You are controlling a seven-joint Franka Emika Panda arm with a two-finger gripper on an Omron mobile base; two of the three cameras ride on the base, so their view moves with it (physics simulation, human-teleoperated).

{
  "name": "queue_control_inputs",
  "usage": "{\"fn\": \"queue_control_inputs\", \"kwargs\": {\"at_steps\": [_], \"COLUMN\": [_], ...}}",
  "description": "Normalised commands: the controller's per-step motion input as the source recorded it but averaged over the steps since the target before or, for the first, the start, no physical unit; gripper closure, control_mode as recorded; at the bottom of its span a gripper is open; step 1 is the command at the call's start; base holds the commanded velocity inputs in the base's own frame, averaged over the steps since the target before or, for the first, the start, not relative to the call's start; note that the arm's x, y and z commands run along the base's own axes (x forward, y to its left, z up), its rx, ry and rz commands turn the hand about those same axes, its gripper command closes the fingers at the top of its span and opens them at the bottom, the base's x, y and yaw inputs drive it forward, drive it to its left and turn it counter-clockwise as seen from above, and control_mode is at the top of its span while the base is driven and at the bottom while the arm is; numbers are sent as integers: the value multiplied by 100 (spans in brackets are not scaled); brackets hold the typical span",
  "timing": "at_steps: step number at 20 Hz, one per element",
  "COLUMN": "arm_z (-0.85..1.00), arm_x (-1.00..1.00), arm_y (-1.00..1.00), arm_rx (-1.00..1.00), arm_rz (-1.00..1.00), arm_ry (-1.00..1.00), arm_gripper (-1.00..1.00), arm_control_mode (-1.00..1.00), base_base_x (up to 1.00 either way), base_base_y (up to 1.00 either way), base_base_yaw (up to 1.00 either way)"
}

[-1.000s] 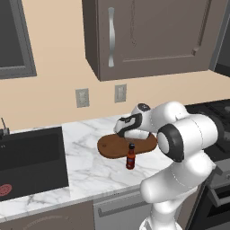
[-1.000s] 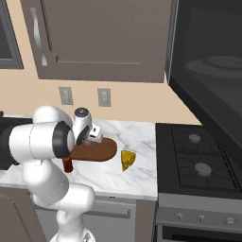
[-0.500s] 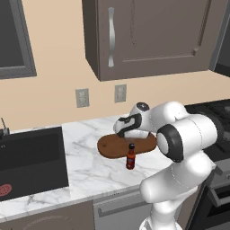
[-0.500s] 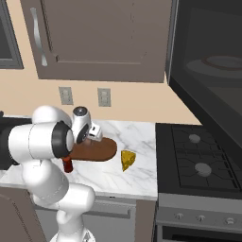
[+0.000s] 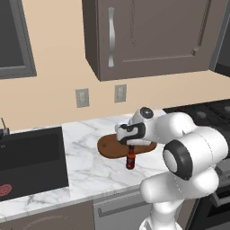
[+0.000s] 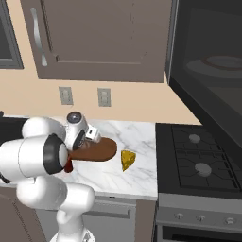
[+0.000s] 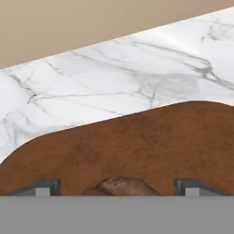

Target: Retrieve the reheated potato from the microwave, then place the potato, cheese, and condiment on the cutting board.

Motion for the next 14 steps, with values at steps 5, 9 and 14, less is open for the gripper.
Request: {"fn": "queue_control_inputs", "kwargs": {"at_steps": [5,9,14], "arm_z": [51,55,54], "arm_x": [-42,-18,-1], "arm_y": [-35,-53,-50], "arm_rx": [0,0,0], "arm_rz": [-6,-8,-5], "arm_ry": [-17,-10,-4], "arm_gripper": [-100,-100,-100], "arm_control_mode": [-100,-100,-100], "base_base_x": [0,0,0], "base_base_y": [0,0,0], "base_base_yaw": [0,0,0]}}
